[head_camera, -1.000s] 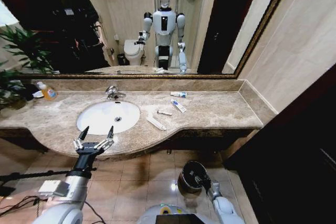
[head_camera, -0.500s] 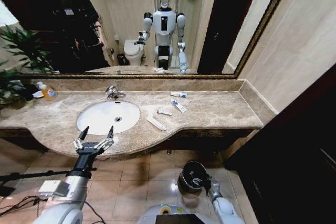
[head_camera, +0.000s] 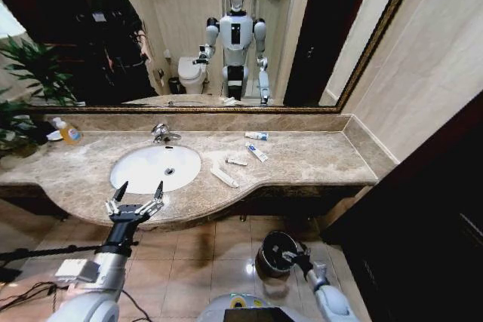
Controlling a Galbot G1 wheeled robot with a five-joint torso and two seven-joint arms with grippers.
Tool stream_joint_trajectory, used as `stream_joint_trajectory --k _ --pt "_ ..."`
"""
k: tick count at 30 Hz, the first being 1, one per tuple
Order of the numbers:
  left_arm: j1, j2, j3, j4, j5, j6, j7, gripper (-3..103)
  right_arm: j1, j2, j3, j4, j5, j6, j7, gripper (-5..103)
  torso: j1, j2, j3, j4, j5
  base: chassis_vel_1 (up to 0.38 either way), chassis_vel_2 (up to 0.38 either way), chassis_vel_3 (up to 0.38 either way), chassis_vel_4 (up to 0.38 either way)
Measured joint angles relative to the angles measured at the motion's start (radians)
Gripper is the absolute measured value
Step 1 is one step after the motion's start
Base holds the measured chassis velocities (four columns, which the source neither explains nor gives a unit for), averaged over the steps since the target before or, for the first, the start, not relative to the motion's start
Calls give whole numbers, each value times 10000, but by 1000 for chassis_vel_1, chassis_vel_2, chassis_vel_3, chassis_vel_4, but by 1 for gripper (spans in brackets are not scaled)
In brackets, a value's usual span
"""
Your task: Pick up the trash from the sink and place it in the trash bin.
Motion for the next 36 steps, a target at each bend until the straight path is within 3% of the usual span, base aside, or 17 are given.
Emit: stream_joint_trajectory --k 11,15,23,36 --pt "0 0 0 0 0 0 0 100 -1789 -754 391 4553 502 -251 315 100 0 0 0 -1 -1 0 0 0 0" --pt "0 0 1 0 0 0 0 100 -1455 -760 139 5922 473 -1113 459 100 0 1 0 -2 -2 0 0 0 0" --pt "0 0 0 0 0 0 0 100 675 -1110 -804 5929 194 -2747 849 100 1 0 1 1 0 0 0 0 0" --pt "0 0 0 0 0 0 0 100 4231 -1438 -3083 4073 426 -3471 1468 100 1 0 2 0 -2 0 0 0 0"
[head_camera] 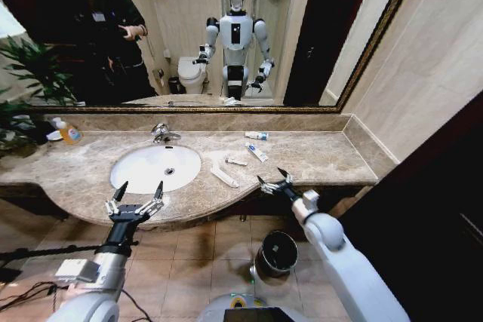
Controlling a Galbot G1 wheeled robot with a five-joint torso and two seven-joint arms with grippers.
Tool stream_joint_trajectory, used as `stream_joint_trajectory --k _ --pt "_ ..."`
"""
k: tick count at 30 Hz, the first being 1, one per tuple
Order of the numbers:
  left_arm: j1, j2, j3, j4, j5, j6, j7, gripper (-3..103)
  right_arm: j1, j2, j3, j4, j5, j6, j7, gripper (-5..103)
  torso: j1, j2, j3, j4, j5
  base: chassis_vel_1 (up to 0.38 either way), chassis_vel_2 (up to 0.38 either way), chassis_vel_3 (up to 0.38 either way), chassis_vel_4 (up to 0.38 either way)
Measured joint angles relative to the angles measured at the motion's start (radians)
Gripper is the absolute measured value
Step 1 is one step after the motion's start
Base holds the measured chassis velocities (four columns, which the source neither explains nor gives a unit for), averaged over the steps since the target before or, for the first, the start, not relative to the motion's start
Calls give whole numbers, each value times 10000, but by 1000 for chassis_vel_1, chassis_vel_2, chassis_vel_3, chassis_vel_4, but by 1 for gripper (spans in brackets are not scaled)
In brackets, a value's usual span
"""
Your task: Pick up the trash from the sink and place it in the trash bin.
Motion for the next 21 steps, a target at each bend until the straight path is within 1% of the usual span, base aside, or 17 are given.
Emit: stream_joint_trajectory --k 1,2,3,5,7,8,10,12,13,17,21 --pt "0 0 0 0 0 0 0 100 203 26 -139 -188 48 -25 24 100 0 0 0 1 1 0 0 0 0" --pt "0 0 0 -1 0 0 0 100 741 103 -474 -757 116 -54 93 100 0 0 0 0 1 0 0 0 0" --pt "0 0 0 -1 0 0 0 100 741 103 -474 -757 116 -54 93 100 0 0 0 0 1 0 0 0 0" --pt "0 0 0 0 0 0 1 100 1439 221 -819 -1530 141 -56 129 100 0 0 0 0 2 0 0 0 0" --pt "0 -1 1 0 0 0 1 100 1623 244 -891 -1724 151 -57 137 100 0 0 0 0 2 0 0 0 0" --pt "0 -1 -1 0 0 0 -2 100 2077 286 -1027 -2158 222 -85 144 100 0 0 0 1 0 0 0 0 0" --pt "0 0 1 0 0 0 5 100 2318 312 -1092 -2402 304 -118 145 100 0 0 0 0 0 0 0 0 0" --pt "0 0 0 0 0 0 2 100 2961 375 -1250 -3087 512 -162 217 100 0 -1 0 1 2 0 0 0 0" --pt "0 0 0 0 0 0 2 100 2961 375 -1250 -3087 512 -162 217 100 0 -1 0 1 2 0 0 0 0" --pt "-1 0 0 0 0 0 1 100 3818 457 -1450 -4131 692 -195 242 100 1 0 0 0 1 0 0 0 0" --pt "0 0 1 0 0 0 1 100 4258 531 -1541 -4683 734 -247 243 100 0 0 -1 0 1 0 0 0 0"
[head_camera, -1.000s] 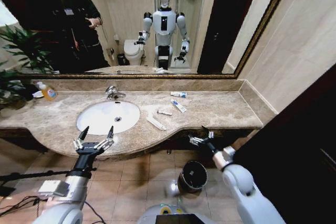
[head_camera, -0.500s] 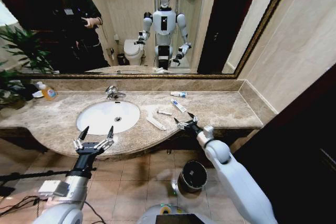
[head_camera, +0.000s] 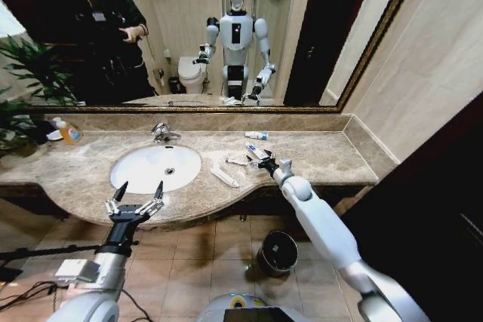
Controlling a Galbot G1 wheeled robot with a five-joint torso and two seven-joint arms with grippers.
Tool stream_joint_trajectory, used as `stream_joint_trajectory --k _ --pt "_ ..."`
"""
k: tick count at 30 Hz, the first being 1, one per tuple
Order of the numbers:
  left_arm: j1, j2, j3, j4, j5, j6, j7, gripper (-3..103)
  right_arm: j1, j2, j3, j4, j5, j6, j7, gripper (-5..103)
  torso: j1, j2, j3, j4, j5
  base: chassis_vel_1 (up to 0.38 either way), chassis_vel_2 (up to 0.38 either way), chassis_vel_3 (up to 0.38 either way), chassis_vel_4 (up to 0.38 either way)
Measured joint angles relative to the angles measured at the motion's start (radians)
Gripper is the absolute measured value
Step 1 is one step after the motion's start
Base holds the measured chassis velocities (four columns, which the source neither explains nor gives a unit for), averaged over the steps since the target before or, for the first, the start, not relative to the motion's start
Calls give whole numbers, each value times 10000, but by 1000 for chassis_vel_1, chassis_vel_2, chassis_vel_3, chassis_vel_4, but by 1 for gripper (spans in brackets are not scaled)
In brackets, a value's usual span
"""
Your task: Pick up the trash from the sink and place it in the trash bin.
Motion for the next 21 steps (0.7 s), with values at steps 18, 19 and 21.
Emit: stream_joint_trajectory --k 18,19,21 --pt "0 0 0 -1 0 1 0 100 651 157 -185 -906 -9 -433 -264 76 -1 0 -1 0 0 0 0 0 0" --pt "0 0 0 -1 0 1 0 100 651 157 -185 -906 -9 -433 -264 76 -1 0 -1 0 0 0 0 0 0" --pt "0 0 0 0 0 0 0 100 700 182 -164 -1034 -110 -432 -278 65 -2 0 -1 0 0 0 0 0 0"
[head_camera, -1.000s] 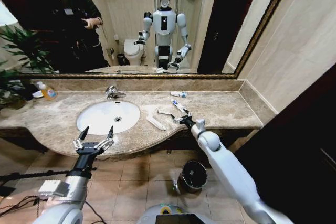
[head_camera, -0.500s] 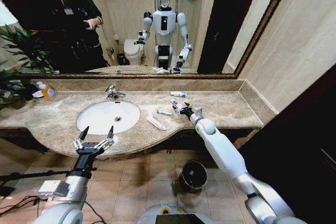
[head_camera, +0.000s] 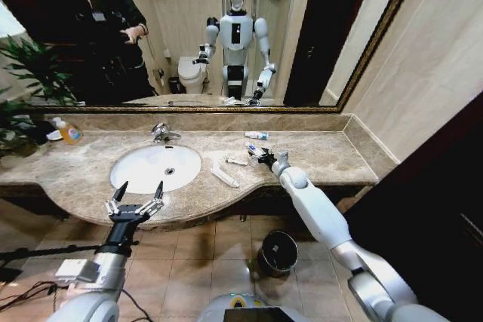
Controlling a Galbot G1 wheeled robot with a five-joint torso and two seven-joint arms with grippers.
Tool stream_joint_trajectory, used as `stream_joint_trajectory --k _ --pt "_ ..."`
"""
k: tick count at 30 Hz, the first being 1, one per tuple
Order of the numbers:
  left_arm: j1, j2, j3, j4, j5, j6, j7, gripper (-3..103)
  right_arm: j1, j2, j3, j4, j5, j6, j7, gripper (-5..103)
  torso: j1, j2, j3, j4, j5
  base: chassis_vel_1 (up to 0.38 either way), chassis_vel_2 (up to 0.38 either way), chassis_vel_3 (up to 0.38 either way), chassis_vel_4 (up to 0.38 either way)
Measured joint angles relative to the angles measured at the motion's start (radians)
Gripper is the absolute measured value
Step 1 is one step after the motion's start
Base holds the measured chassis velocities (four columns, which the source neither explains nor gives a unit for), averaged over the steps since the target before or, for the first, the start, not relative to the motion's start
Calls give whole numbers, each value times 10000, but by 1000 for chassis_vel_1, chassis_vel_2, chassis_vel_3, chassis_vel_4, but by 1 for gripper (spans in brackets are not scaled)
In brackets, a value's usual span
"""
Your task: Pick up the trash from the sink and place it in the trash bin.
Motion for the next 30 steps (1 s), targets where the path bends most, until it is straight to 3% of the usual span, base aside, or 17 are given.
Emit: stream_joint_trajectory --k 4,9,10,12,14,15,18,30 --pt "0 0 0 0 0 0 0 100 54 30 9 -153 -114 34 -18 54 0 0 0 0 0 0 0 0 0" --pt "0 0 0 0 0 0 0 100 90 75 19 -247 -200 122 -19 32 0 0 0 0 0 0 0 0 0" --pt "0 0 0 0 0 0 0 100 90 75 19 -247 -200 122 -19 32 0 0 0 0 0 0 0 0 0" --pt "0 0 0 0 0 0 0 100 95 91 14 -268 -207 157 1 21 0 0 0 0 0 0 0 0 0" --pt "0 0 0 0 0 0 0 100 95 97 11 -273 -208 165 7 21 0 1 0 0 0 0 0 0 0" --pt "0 0 0 0 0 0 0 100 95 114 3 -284 -209 197 40 10 0 1 0 0 0 0 0 0 0" --pt "0 0 0 0 0 0 0 100 93 146 2 -266 -210 255 175 2 0 1 0 0 0 0 0 0 0" --pt "0 0 0 0 0 0 0 100 -622 -349 209 1394 229 254 905 0 0 2 0 0 1 0 0 0 0"
